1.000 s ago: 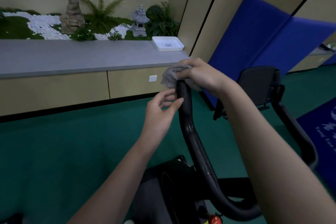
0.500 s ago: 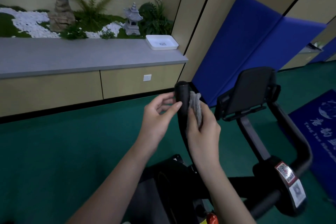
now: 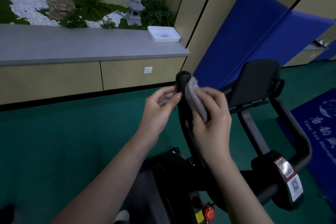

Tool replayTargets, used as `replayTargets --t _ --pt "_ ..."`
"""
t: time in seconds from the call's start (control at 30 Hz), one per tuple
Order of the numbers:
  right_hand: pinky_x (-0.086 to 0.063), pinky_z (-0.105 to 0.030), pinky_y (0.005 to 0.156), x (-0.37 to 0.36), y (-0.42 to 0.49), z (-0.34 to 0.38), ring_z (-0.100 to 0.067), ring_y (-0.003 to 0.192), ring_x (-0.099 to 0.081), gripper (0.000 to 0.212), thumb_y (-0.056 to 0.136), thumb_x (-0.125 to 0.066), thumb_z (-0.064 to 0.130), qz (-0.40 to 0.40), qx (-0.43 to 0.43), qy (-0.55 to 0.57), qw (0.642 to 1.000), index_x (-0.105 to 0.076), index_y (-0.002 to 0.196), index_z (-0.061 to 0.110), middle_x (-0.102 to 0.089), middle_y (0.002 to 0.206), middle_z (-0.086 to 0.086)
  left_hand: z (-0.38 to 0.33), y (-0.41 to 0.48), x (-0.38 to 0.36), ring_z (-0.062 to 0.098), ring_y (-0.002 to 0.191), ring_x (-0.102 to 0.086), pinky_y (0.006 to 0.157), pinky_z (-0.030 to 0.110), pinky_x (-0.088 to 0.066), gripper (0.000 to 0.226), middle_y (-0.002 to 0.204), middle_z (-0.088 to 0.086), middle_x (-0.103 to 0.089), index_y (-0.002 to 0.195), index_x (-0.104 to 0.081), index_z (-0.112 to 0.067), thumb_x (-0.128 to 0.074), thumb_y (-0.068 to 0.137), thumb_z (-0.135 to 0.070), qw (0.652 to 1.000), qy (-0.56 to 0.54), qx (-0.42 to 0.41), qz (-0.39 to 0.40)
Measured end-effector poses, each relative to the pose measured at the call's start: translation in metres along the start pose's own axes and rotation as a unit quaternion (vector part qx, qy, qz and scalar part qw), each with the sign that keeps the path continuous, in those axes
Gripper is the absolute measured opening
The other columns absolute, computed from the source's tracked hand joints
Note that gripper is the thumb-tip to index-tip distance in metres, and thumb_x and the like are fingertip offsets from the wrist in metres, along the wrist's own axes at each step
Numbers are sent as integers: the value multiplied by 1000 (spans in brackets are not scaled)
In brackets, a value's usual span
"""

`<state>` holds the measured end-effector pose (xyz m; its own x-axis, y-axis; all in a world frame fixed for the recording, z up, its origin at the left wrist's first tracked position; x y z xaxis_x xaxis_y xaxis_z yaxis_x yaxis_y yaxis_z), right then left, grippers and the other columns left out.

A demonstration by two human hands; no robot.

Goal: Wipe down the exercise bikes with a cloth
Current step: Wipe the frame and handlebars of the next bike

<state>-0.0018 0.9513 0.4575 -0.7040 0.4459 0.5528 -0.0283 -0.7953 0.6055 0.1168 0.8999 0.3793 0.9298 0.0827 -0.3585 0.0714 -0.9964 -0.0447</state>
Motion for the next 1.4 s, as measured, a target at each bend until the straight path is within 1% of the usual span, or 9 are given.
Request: replayTargets --t 0.1,0.2,0.4,0.6,0.8,0.97,1.07,1.23,1.4 --pt "-40 -23 99 -1 28 13 -23 113 -50 31 84 -58 -5 25 94 -25 995 -65 114 1 -54 121 -16 8 -11 0 -6 76 -61 66 12 -49 14 93 -3 -66 99 -66 -21 -63 88 -12 1000 -9 10 -5" --pt "-38 -32 104 -15 44 15 -29 118 -48 32 83 -59 -10 139 199 -47 969 -66 112 -1 -61 121 -12 21 -26 2 -6 81 -63 71 11 -49 17 98 0 -67 103 -66 -18 -65 86 -15 999 -1 28 -20" --pt "-38 -36 104 -28 21 13 -30 114 -54 22 85 -57 -11 351 353 -33 867 -68 102 -3 -68 105 -11 36 -53 2 -5 81 -63 72 9 -47 13 95 -3 -68 98 -66 -19 -65 86 -14 997 0 44 -66" --pt "-44 -44 91 -37 48 33 -33 103 -58 24 85 -58 -10 404 425 -54 808 -66 105 0 -67 104 -12 49 -74 -3 -6 86 -63 78 13 -47 19 99 -6 -69 101 -68 -24 -70 83 -25 994 2 69 -87" --pt "-44 -30 89 -52 24 36 -26 100 -60 22 86 -58 -2 559 470 -113 674 -69 104 5 -68 100 -9 60 -82 -9 -4 94 -63 75 15 -47 16 102 -10 -69 94 -66 -33 -72 80 -27 990 -38 83 -109" --pt "-45 -36 82 -70 41 48 -24 95 -59 16 90 -59 10 556 475 -169 660 -66 105 10 -66 100 -6 65 -85 -11 -5 91 -62 71 16 -43 15 95 -14 -69 92 -68 -33 -72 80 -26 988 -68 76 -116" --pt "-45 -35 76 -79 32 42 -21 94 -58 14 92 -59 22 568 503 -232 608 -64 103 17 -64 99 -1 66 -83 -13 -11 79 -62 64 8 -45 15 91 -13 -69 93 -68 -30 -72 80 -22 987 -88 61 -119" --pt "-46 -32 78 -79 30 44 -17 91 -60 39 87 -53 52 608 483 -233 585 -67 102 20 -66 96 1 65 -82 -11 -15 77 -61 64 4 -42 18 91 -15 -67 93 -66 -30 -74 79 -21 987 -85 51 -124" --pt "-48 -39 82 -77 28 44 -19 91 -60 20 95 -53 28 602 493 -213 591 -69 99 17 -66 95 -2 66 -81 -12 -13 74 -61 63 3 -41 20 89 -15 -67 96 -66 -28 -74 79 -20 988 -88 48 -117"
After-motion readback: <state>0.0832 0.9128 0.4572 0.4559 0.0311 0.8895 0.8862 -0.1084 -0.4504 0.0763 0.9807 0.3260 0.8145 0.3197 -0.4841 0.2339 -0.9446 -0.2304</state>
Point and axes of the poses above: each hand's wrist, its own y-axis towards the middle knuckle, its own x-axis out of the back of the hand, z = x × y, the point moved 7 cm from there along y, towards the middle knuckle
